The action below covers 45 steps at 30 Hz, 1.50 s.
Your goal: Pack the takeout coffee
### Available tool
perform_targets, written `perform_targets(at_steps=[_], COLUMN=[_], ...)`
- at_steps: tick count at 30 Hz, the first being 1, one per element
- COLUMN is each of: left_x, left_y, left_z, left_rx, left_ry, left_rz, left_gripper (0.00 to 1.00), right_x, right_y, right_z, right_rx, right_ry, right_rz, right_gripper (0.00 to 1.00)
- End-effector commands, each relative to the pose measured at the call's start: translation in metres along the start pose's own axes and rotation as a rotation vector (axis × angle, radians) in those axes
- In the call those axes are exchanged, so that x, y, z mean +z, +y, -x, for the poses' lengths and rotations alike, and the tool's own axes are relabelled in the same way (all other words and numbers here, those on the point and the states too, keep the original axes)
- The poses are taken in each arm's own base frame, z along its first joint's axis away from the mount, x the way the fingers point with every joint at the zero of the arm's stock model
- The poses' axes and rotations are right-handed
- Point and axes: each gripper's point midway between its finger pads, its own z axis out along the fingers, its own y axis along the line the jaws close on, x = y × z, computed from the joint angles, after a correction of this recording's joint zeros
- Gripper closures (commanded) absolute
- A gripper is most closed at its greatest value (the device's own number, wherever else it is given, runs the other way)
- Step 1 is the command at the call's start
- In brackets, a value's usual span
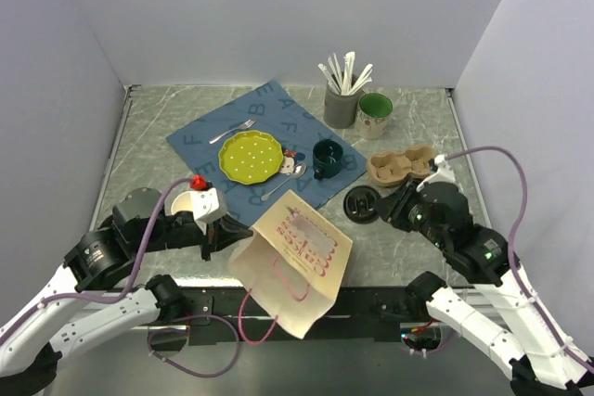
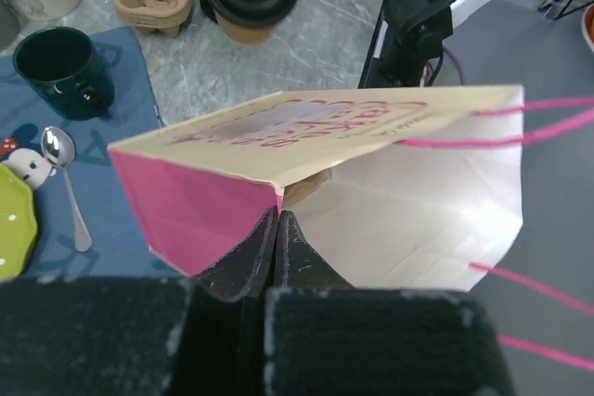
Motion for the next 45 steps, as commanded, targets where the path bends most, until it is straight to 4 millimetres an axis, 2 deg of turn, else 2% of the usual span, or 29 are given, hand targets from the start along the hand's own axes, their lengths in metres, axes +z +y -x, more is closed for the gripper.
perform_targets(at_steps=[1, 6, 9, 14, 21, 23, 26, 31, 35, 42, 45], left_x=[-0.003, 0.002, 0.004, 0.006, 0.005, 0.006, 0.005, 0.003, 0.000, -0.003, -0.003], left_y=[-0.002, 0.001, 0.006, 0.009, 0.013, 0.012, 0.012, 0.007, 0.005, 0.010, 0.013], left_z=[0.009, 0.001, -0.002, 0.003, 0.009, 0.004, -0.001, -0.002, -0.002, -0.005, -0.008], left_rx=[0.133, 0.118, 0.097, 0.061, 0.016, -0.038, -0.090, -0.130, -0.154, -0.183, -0.207], left_ry=[-0.045, 0.011, 0.044, 0.072, 0.071, 0.103, 0.142, 0.157, 0.156, 0.178, 0.191], left_rz=[-0.028, -0.027, -0.006, 0.015, 0.049, 0.056, 0.066, 0.054, 0.061, 0.099, 0.125], left_gripper=[0.99, 0.99, 0.99, 0.99, 0.99, 0.99, 0.99, 0.99, 0.99, 0.99, 0.99], right_x=[0.001, 0.017, 0.020, 0.025, 0.029, 0.029, 0.027, 0.025, 0.028, 0.021, 0.019], right_y=[-0.013, -0.029, -0.033, -0.043, -0.071, -0.079, -0.092, -0.096, -0.104, -0.131, -0.134], right_z=[-0.015, -0.037, -0.044, -0.054, -0.073, -0.079, -0.084, -0.076, -0.081, -0.094, -0.095], right_rx=[0.105, 0.139, 0.146, 0.155, 0.187, 0.218, 0.264, 0.315, 0.329, 0.365, 0.374], right_ry=[-0.011, 0.016, 0.014, 0.026, 0.047, 0.053, 0.036, -0.047, -0.049, -0.022, -0.023], right_rz=[0.003, -0.012, 0.000, -0.020, -0.115, -0.145, -0.186, -0.161, -0.184, -0.338, -0.353], right_gripper=[1.00, 1.00, 1.00, 1.00, 0.99, 0.97, 0.97, 0.97, 0.96, 0.80, 0.72])
